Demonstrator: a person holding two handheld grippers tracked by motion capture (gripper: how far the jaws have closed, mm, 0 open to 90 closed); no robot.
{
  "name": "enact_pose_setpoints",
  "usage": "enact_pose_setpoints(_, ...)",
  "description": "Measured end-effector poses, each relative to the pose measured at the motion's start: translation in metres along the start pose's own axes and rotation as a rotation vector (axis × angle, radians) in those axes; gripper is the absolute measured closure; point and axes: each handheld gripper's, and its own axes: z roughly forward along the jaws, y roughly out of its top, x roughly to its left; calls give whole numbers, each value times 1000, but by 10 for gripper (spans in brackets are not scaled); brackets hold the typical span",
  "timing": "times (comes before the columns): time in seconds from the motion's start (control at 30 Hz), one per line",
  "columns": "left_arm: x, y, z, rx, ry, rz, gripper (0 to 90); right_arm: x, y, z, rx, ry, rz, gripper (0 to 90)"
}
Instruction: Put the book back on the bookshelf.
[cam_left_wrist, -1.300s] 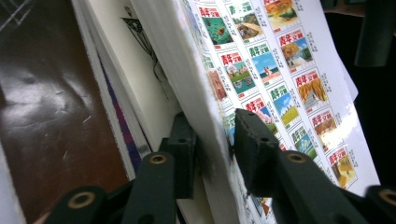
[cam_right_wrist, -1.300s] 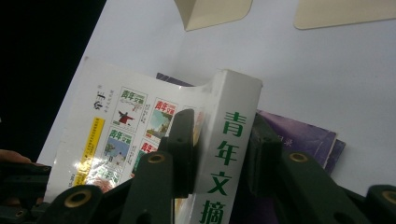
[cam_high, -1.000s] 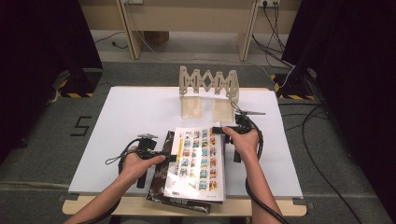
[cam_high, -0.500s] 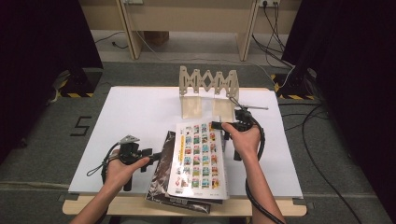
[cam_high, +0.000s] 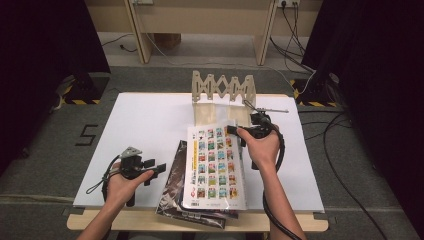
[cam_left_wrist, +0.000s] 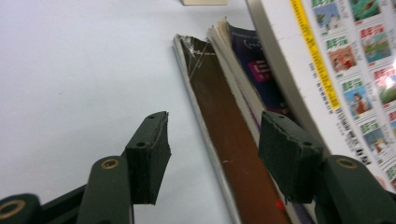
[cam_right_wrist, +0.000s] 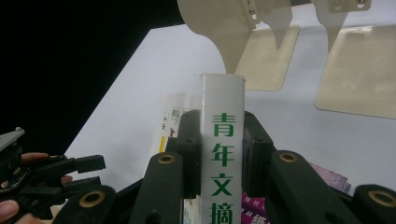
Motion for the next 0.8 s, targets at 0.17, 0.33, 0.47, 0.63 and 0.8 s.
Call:
enact_pose_setpoints(0.17, 5, -1, -3, -6, 21, -8, 418, 4, 2, -4, -21, -21, -19, 739)
enact_pose_setpoints(0.33, 5, -3, -2, -1, 13, -8, 416, 10, 7, -11, -56, -48, -51, 739)
enact_pose_setpoints(0.47, 5, -3, -3, -3, 13, -9, 416, 13, 10, -16, -80, -65, -60, 739)
enact_pose_setpoints(0.63, 6, -2, -3, -4, 14, -13, 415, 17, 15, -23, -130, -106, -92, 739)
enact_pose_setpoints(0.8, 6, -2, -3, -3, 12, -16, 415, 24, 21, -31, -196, -152, -119, 740)
